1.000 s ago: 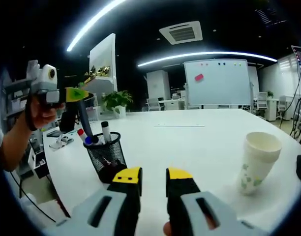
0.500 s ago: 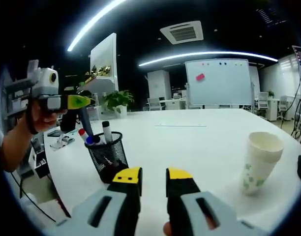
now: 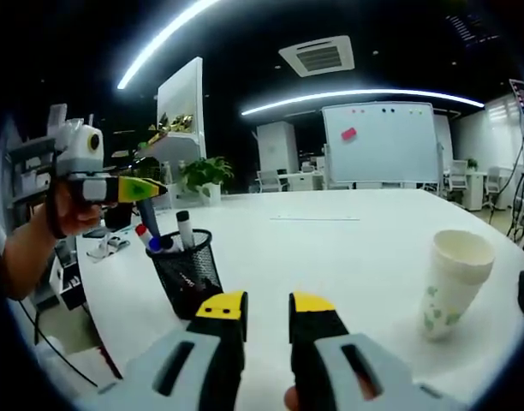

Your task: Place the scattered laser pointers and whiteboard markers into the pen holder and stack the scattered paper cups together

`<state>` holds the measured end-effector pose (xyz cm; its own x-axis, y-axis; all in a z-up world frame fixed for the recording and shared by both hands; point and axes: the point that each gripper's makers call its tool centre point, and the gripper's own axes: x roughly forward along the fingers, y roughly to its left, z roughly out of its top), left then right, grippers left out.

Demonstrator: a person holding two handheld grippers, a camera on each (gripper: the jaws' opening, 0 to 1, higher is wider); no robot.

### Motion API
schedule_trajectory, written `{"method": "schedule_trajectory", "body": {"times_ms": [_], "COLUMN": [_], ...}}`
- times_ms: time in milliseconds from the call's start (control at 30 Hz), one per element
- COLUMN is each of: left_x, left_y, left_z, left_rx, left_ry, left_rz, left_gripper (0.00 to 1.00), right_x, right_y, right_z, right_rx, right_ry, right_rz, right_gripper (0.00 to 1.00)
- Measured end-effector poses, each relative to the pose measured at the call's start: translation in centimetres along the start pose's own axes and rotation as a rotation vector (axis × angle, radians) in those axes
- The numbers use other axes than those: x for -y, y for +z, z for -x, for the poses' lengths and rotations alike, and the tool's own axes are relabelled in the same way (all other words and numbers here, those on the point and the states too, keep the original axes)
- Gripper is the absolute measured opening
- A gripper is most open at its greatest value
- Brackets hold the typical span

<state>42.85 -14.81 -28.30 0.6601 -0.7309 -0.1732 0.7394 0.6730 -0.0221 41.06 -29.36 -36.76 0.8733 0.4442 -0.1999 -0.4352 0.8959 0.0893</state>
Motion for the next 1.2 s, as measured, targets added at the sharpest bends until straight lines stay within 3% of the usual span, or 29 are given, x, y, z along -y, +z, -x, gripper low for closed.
{"method": "schedule_trajectory", "body": {"times_ms": [600,1200], "left_x": [0.1,0.2], "left_y": [-1.1,-1.1], "left_z": [-0.1,0.1], "left_rx": [-0.021,-0.013], "left_ry": [-0.003,-0.009], "left_rz": [0.019,0.028], "left_gripper": [0.19,0.2], "right_x": [0.0,-0.1], "right_y": [0.0,-0.1], "right_z": [-0.1,0.0], "right_rx": [0.0,-0.002], "right_ry": [0.0,0.001], "right_rz": [-0.001,-0.001], "right_gripper": [0.2,0.2]}}
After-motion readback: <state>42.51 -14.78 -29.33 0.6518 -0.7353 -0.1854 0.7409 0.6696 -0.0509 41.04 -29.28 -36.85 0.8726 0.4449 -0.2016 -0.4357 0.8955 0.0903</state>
